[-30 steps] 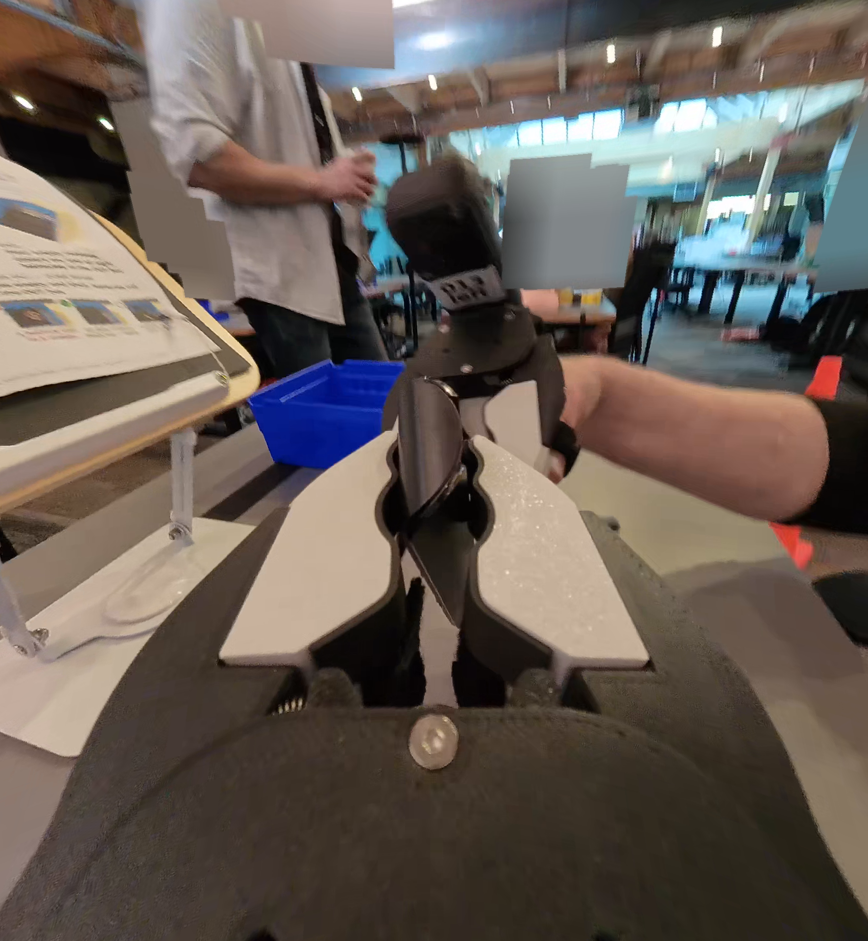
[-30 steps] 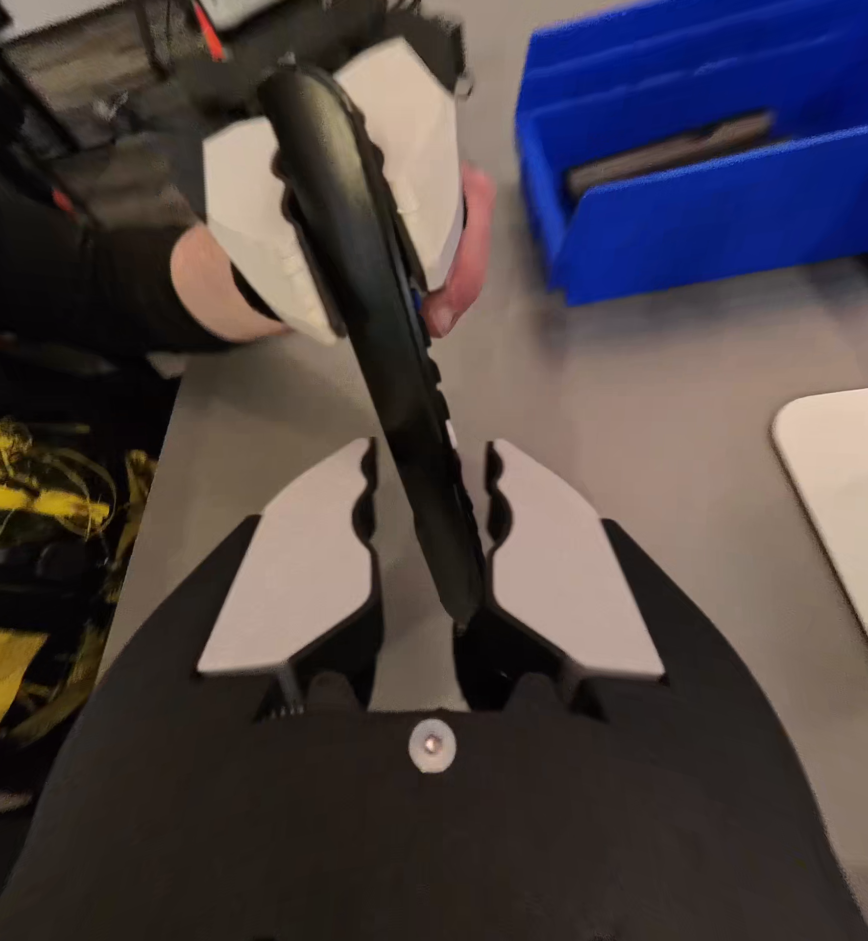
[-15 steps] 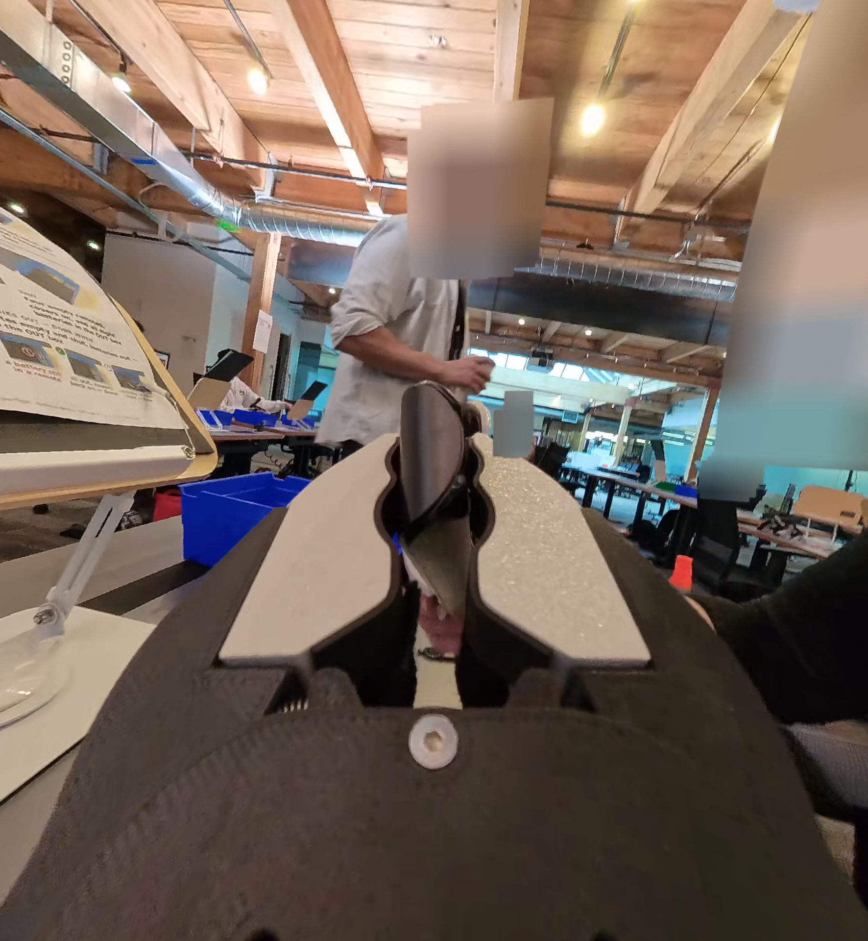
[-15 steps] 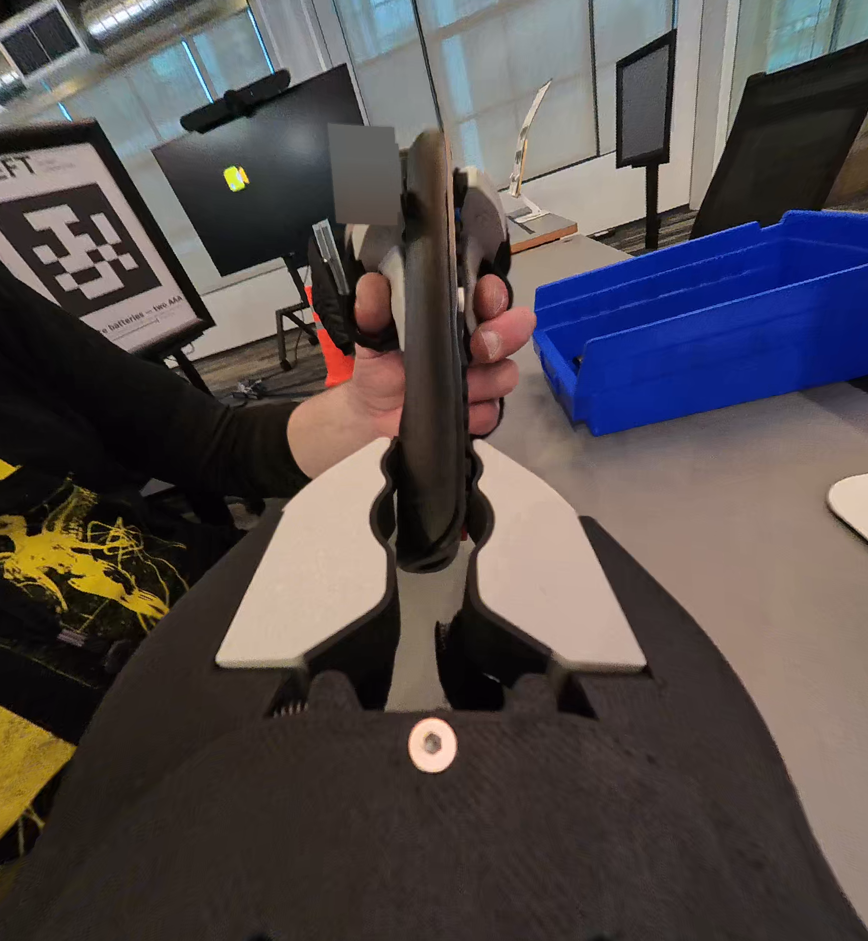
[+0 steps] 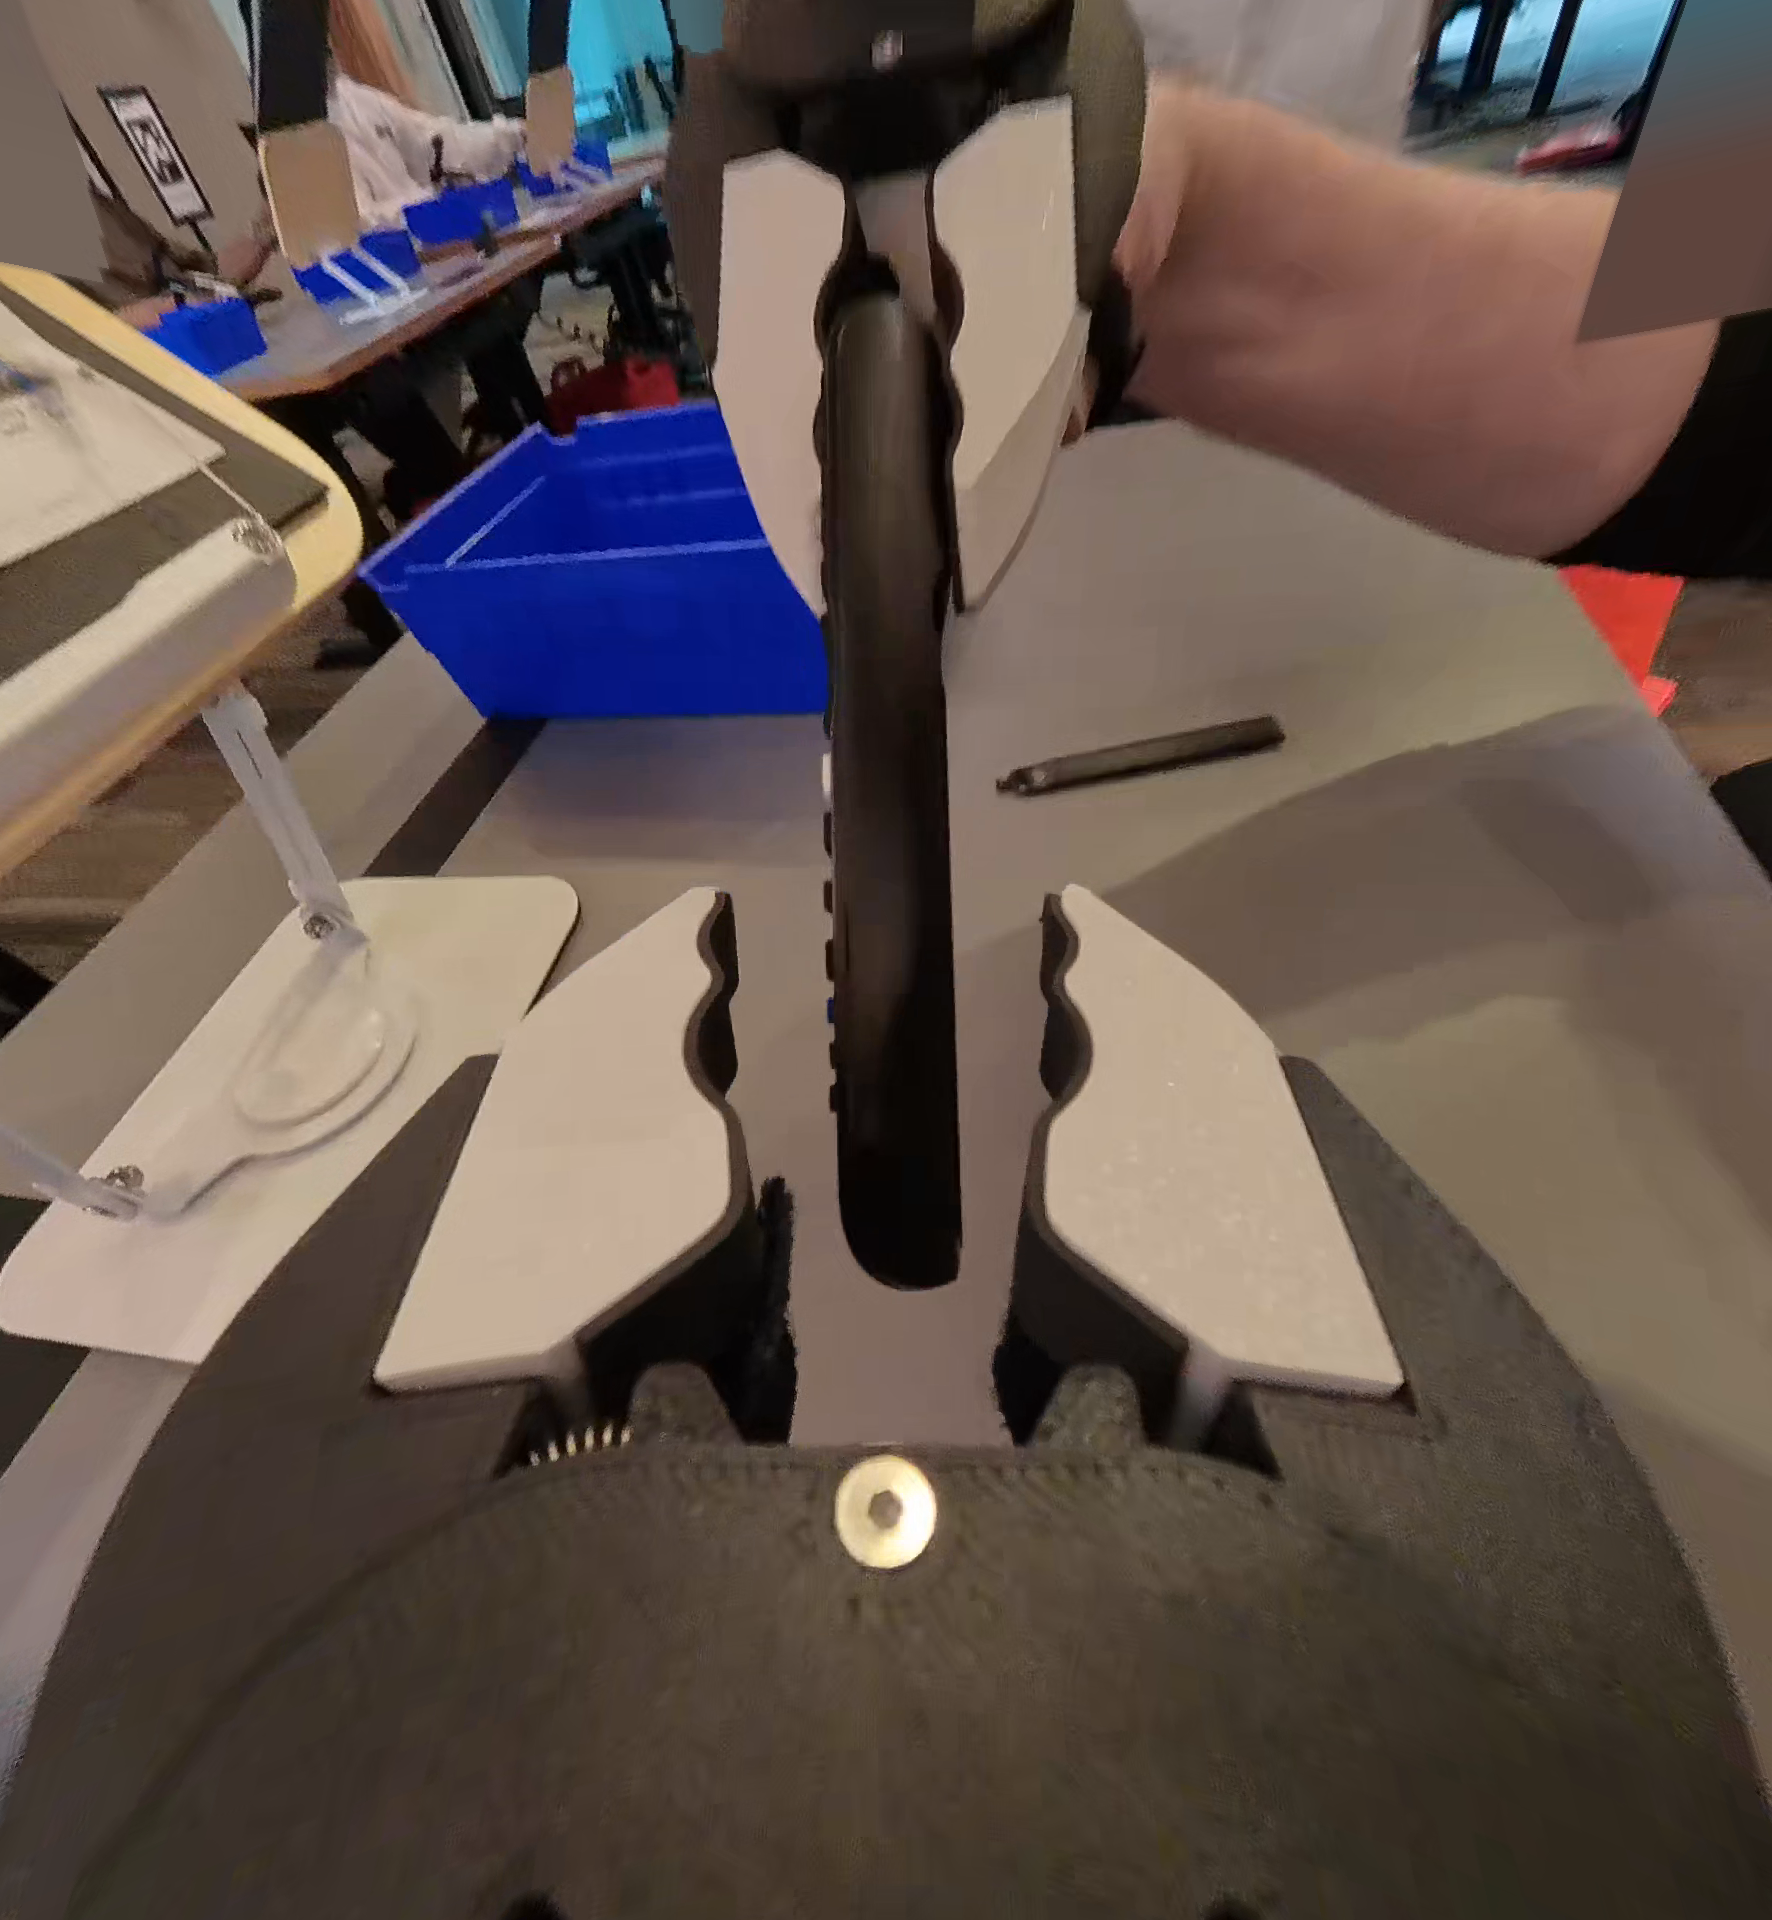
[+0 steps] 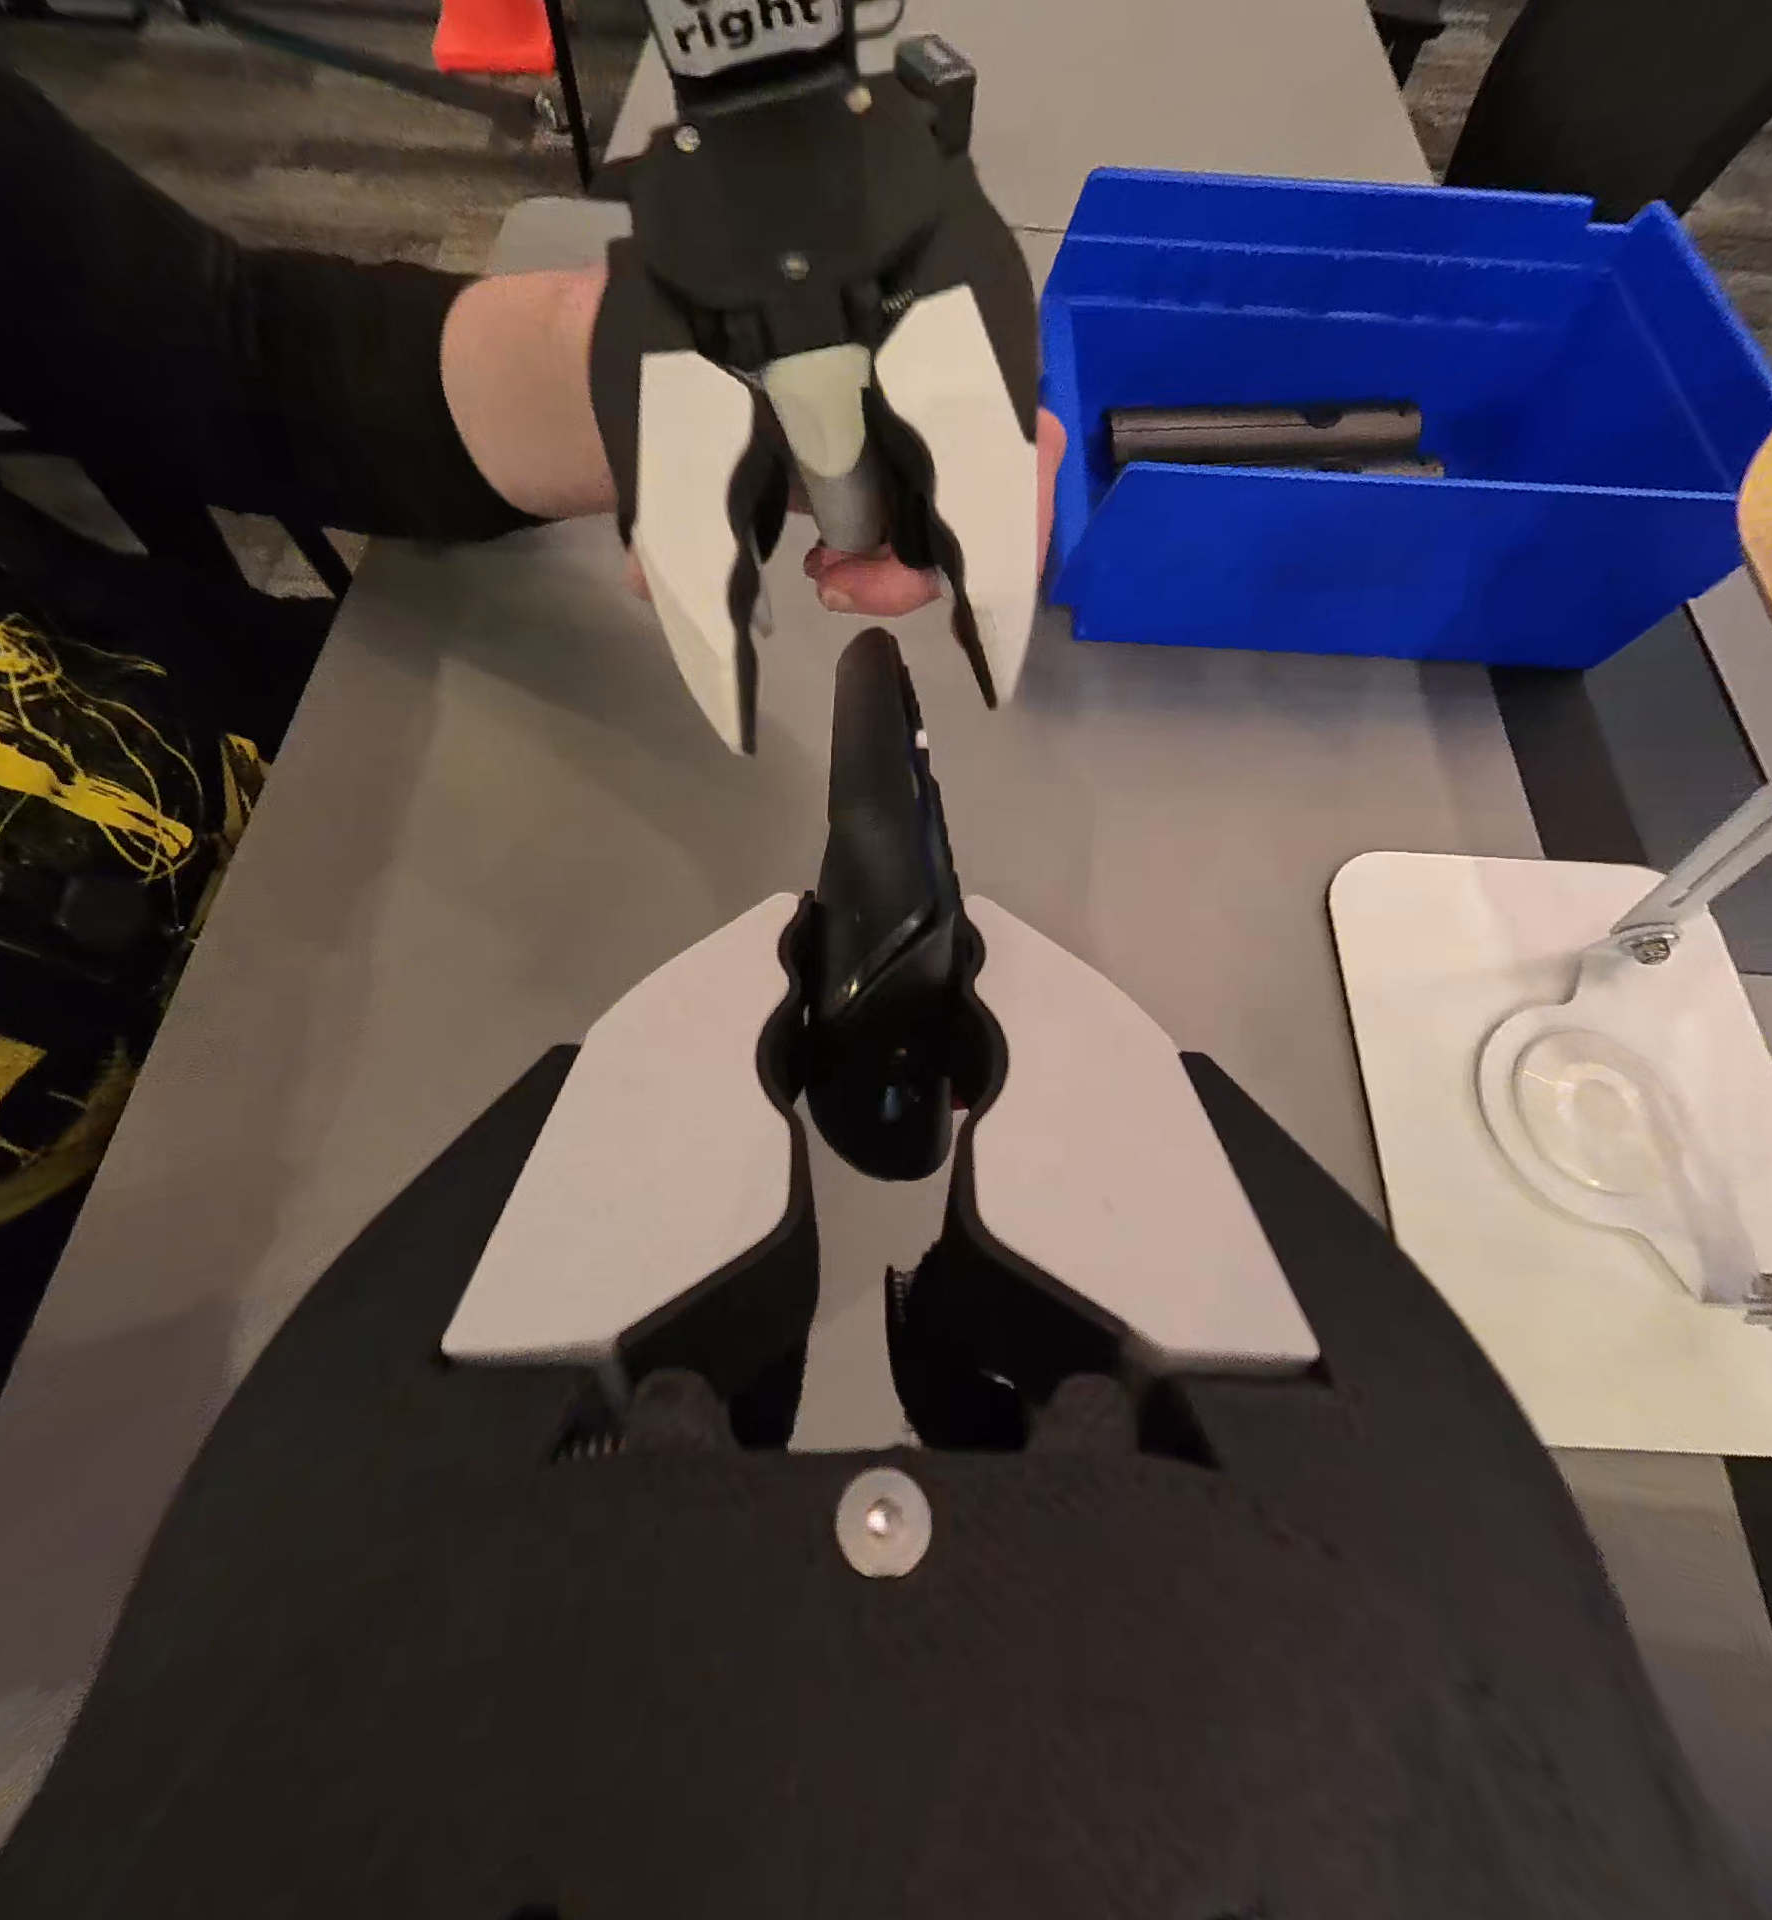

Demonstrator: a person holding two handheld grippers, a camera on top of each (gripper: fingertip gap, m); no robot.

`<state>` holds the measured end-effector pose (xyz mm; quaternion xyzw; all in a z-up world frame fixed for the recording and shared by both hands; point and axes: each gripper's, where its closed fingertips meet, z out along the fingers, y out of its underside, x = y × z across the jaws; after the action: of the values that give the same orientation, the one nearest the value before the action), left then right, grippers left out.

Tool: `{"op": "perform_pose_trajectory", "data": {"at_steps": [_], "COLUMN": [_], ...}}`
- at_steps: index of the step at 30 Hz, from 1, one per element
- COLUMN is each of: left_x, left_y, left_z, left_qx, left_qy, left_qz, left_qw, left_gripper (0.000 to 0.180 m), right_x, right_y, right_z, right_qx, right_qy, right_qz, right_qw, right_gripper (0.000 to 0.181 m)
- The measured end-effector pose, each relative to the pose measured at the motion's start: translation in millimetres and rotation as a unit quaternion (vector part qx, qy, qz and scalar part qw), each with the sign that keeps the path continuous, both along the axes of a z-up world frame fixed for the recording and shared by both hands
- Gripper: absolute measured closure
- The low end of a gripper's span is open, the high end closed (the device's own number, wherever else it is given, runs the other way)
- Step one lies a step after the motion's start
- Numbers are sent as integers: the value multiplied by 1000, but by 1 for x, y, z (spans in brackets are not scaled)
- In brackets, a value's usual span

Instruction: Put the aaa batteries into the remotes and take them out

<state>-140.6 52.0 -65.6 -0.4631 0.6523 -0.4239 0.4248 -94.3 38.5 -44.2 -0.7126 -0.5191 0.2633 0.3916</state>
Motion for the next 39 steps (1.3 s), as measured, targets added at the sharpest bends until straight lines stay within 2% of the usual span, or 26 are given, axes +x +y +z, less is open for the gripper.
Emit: {"op": "perform_pose_trajectory", "data": {"at_steps": [3, 6, 9, 11, 14, 17, 20, 22, 25, 29, 39], "left_x": [2, 3, 7, 11, 16, 19, 19, 19, 18, 23, 29], "left_y": [9, 10, 10, 15, 23, 29, 31, 37, 37, 37, 44], "left_z": [-20, -41, -51, -51, -41, -23, 7, 23, 42, 57, 76], "left_qx": [29, 64, 71, 71, 38, -13, -56, -60, -38, 6, 78], "left_qy": [42, 96, 118, 111, 58, -13, -108, -152, -196, -216, -239], "left_qz": [21, 18, 16, 34, 59, 69, 66, 82, 81, 76, 82], "left_qw": [998, 993, 990, 991, 996, 997, 990, 983, 977, 973, 965], "left_gripper": [126, 147, 155, 156, 157, 158, 157, 157, 157, 157, 157], "right_x": [-1, -1, -2, -1, 1, 6, 13, 10, -6, -35, -36], "right_y": [1, 2, 4, 7, 23, 36, 40, 41, 40, 43, 47], "right_z": [1, -1, -2, -1, 15, 48, 74, 86, 89, 81, 101], "right_qx": [8, 15, 20, 31, 71, 99, 89, 55, 5, -32, -43], "right_qy": [3, -21, -43, -54, -46, 33, 161, 265, 375, 418, 512], "right_qz": [9, 14, 21, 19, -23, -91, -148, -171, -166, -146, -107], "right_qw": [1000, 1000, 999, 998, 996, 990, 972, 947, 912, 896, 851], "right_gripper": [158, 158, 158, 158, 151, 127, 115, 117, 118, 119, 138]}}
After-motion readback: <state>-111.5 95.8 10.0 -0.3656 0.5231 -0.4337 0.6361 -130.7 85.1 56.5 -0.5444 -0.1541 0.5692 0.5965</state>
